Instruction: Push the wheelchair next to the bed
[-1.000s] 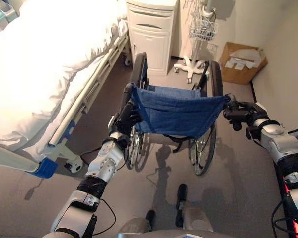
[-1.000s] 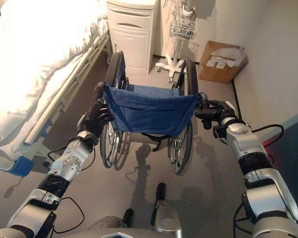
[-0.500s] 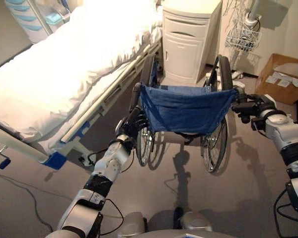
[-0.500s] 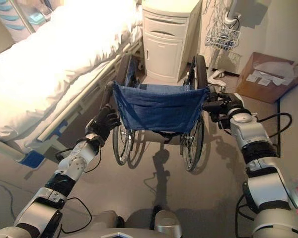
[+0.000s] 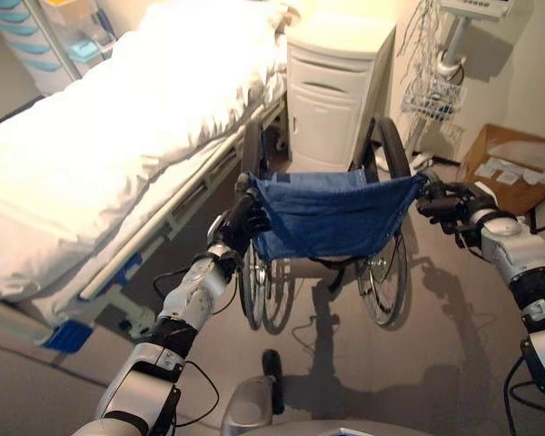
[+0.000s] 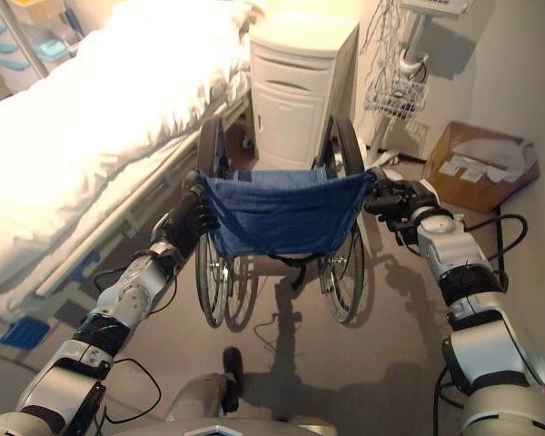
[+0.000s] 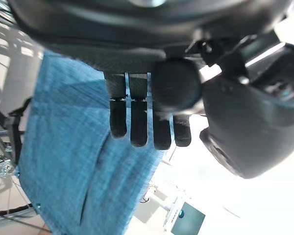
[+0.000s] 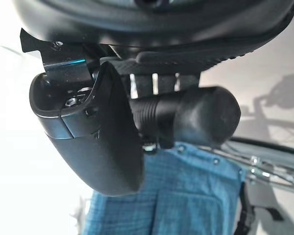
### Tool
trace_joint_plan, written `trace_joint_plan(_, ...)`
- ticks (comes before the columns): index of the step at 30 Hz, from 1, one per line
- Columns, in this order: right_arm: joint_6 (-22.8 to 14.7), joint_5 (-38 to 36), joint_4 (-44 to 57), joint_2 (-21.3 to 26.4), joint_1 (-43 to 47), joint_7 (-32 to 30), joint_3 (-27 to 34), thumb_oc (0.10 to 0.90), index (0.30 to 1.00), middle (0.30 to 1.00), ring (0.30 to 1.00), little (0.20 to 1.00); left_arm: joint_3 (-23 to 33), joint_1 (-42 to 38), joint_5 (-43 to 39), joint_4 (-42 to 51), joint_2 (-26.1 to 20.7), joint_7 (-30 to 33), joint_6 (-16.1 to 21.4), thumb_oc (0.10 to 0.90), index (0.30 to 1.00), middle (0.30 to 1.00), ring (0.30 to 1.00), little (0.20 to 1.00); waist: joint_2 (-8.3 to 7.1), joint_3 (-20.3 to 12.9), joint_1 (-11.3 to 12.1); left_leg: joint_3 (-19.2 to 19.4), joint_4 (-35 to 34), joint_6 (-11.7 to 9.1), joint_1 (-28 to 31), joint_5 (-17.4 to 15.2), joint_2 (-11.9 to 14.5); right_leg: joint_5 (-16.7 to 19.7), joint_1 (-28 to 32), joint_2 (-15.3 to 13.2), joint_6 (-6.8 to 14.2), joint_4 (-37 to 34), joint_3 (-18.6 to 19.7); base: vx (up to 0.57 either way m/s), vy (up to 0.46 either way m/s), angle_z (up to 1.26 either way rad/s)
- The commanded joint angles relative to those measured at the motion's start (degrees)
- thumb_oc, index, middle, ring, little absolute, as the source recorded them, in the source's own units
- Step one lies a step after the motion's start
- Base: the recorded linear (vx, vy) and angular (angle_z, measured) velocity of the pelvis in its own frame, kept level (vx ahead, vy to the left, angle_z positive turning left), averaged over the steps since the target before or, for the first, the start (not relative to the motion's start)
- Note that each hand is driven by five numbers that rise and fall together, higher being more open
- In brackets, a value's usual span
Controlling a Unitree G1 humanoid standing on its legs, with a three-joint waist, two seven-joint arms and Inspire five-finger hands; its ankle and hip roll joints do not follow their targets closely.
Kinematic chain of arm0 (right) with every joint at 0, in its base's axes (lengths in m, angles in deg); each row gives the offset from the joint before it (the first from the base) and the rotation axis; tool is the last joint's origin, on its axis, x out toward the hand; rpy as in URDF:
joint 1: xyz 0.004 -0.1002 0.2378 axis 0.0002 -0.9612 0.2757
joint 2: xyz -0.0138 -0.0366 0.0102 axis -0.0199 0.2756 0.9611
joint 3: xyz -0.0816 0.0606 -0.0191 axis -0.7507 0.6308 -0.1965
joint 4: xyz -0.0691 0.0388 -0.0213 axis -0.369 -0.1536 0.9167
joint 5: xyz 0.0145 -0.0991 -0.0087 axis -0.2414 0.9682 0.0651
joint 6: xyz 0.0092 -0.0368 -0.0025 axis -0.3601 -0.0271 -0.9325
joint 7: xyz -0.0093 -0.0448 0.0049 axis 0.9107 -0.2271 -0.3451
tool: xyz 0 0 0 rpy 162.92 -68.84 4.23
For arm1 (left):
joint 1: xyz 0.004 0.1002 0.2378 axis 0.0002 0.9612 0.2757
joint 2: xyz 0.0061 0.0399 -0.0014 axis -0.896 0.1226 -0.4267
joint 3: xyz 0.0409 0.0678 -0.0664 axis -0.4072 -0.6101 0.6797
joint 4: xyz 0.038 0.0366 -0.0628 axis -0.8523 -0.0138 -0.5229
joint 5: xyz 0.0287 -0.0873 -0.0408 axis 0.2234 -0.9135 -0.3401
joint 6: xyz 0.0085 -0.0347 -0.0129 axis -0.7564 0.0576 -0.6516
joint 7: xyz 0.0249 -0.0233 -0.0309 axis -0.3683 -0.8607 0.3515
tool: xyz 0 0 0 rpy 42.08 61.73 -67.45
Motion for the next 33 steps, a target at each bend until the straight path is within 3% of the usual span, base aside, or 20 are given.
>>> trace_joint_plan(1, -7.6, 0.8, 3.7, -5.4, 4.9, 3.8, 0.2, 0.400, 0.300, 0.300, 0.300, 0.300, 0.5, -11.5, 2.7, 5.0, -1.8, 0.0, 4.9, 0.400, 0.300, 0.300, 0.300, 0.300, -3.71, -4.4, 3.0, -2.0, -1.1, -7.1, 1.3, -4.0, -2.8, 17.7, -2.5, -11.4, 4.3, 15.8, 6.9, 0.26, 0.178, 0.81)
trace_joint_plan(4, -7.6, 1.3, 2.7, -5.7, 4.7, 3.9, 1.2, 0.400, 0.300, 0.300, 0.300, 0.300, 0.3, -12.0, 3.0, 4.5, -1.6, 0.4, 4.9, 0.400, 0.300, 0.300, 0.300, 0.300, -2.91, -4.5, 2.6, -1.6, -2.2, -6.5, 3.5, -4.0, -2.6, 18.6, -4.4, -12.6, 3.3, 16.0, 5.5, 0.23, 0.071, 0.73)
trace_joint_plan(6, -6.6, 1.5, 1.3, -6.6, 6.3, 3.1, 1.3, 0.400, 0.300, 0.300, 0.300, 0.300, 0.6, -12.9, 3.4, 3.3, -1.9, 0.1, 4.8, 0.400, 0.300, 0.300, 0.300, 0.300, -2.64, -4.7, 2.4, -2.2, -2.9, -6.9, 5.6, -4.6, -2.2, 16.8, -5.9, -12.2, 3.0, 6.5, 3.9, 0.20, -0.113, -0.35)
trace_joint_plan(8, -6.6, 1.3, 1.7, -6.6, 6.2, 3.0, 1.6, 0.400, 0.300, 0.300, 0.300, 0.300, 0.8, -12.8, 3.6, 3.1, -2.2, -0.1, 5.4, 0.400, 0.300, 0.300, 0.300, 0.300, -2.50, -4.4, 1.9, -2.6, -3.1, -7.3, 6.8, -4.9, -2.0, 16.9, -7.1, -12.0, 3.0, 3.0, 3.7, 0.12, -0.115, -0.47)
trace_joint_plan(9, -6.8, 0.6, 2.5, -6.2, 5.9, 2.8, 1.6, 0.400, 0.300, 0.300, 0.300, 0.300, 0.9, -12.4, 3.9, 3.4, -2.7, 0.2, 6.4, 0.400, 0.300, 0.300, 0.300, 0.300, -2.33, -3.8, 0.9, -3.3, -3.7, -7.7, 8.7, -5.5, -1.7, 17.6, -10.0, -11.0, 3.2, -1.7, 4.2, 0.08, -0.107, -0.26)
trace_joint_plan(13, -6.7, -0.5, 5.8, -5.7, 4.1, 2.4, 1.4, 0.400, 0.300, 0.300, 0.300, 0.300, 1.3, -11.7, 4.1, 4.3, -3.6, 0.8, 7.7, 0.400, 0.300, 0.300, 0.300, 0.300, -2.50, -2.9, -1.3, -4.7, -4.7, -7.5, 10.4, -7.3, -2.1, 19.9, -16.0, -9.0, 3.9, -5.9, 6.7, 0.06, -0.109, 0.21)
trace_joint_plan(14, -6.2, -1.0, 6.6, -5.8, 3.8, 2.4, 1.4, 0.483, 0.425, 0.425, 0.425, 0.425, 1.6, -11.7, 4.3, 4.4, -3.8, 0.7, 7.5, 0.400, 0.300, 0.300, 0.300, 0.300, -2.42, -2.7, -1.8, -5.2, -4.6, -7.2, 10.5, -7.7, -2.1, 19.6, -17.0, -8.6, 3.9, -4.7, 8.0, 0.07, -0.136, 0.93)
trace_joint_plan(15, -5.6, -1.8, 7.0, -6.6, 3.5, 2.1, 1.4, 0.800, 0.900, 0.900, 0.900, 0.900, 2.3, -11.7, 4.8, 4.2, -3.8, 0.8, 7.3, 0.400, 0.300, 0.300, 0.300, 0.300, -2.42, -2.9, -1.8, -5.3, -4.4, -7.2, 10.2, -7.7, -2.0, 18.8, -16.1, -8.0, 3.6, -5.6, 8.0, 0.09, -0.179, 1.03)
trace_joint_plan(18, -5.0, -1.8, 7.6, -7.5, 2.9, 2.2, 1.1, 0.800, 0.900, 0.900, 0.900, 0.900, 2.8, -11.6, 4.9, 3.6, -4.1, 0.7, 7.0, 0.400, 0.300, 0.300, 0.300, 0.300, -2.54, -3.3, -1.9, -5.3, -4.3, -7.4, 10.2, -7.5, -1.8, 18.1, -14.4, -7.1, 3.3, -7.0, 8.0, 0.06, -0.110, 0.38)
trace_joint_plan(20, -4.7, -1.6, 7.9, -8.0, 2.2, 3.3, 0.9, 0.800, 0.900, 0.900, 0.900, 0.900, 3.2, -11.3, 5.7, 3.2, -4.6, 1.3, 6.2, 0.637, 0.655, 0.655, 0.655, 0.655, -2.66, -3.9, -2.0, -5.3, -4.7, -7.7, 10.4, -7.3, -1.6, 17.5, -12.3, -6.0, 2.8, -9.0, 8.1, 0.09, -0.128, 0.20)
trace_joint_plan(21, -4.2, -1.8, 9.5, -8.1, 1.4, 3.4, 0.7, 0.800, 0.900, 0.900, 0.900, 0.900, 3.7, -10.9, 5.9, 3.4, -5.2, 1.3, 5.7, 0.800, 0.900, 0.900, 0.900, 0.900, -2.74, -4.2, -2.1, -5.3, -5.1, -7.9, 10.6, -7.1, -1.6, 17.2, -11.3, -5.4, 2.3, -10.1, 7.9, 0.07, -0.108, 0.24)
trace_joint_plan(33, -4.7, -4.6, 16.3, -7.2, -4.6, -0.4, 5.6, 0.800, 0.900, 0.900, 0.900, 0.900, 6.9, -6.6, 9.7, 7.0, -7.1, 2.4, 5.6, 0.800, 0.900, 0.900, 0.900, 0.900, -2.46, -5.4, -2.7, -5.5, -8.8, -9.0, 11.9, -5.9, -0.8, 15.8, -7.9, -2.1, 0.4, -14.4, 7.5, -0.02, -0.079, 0.02)
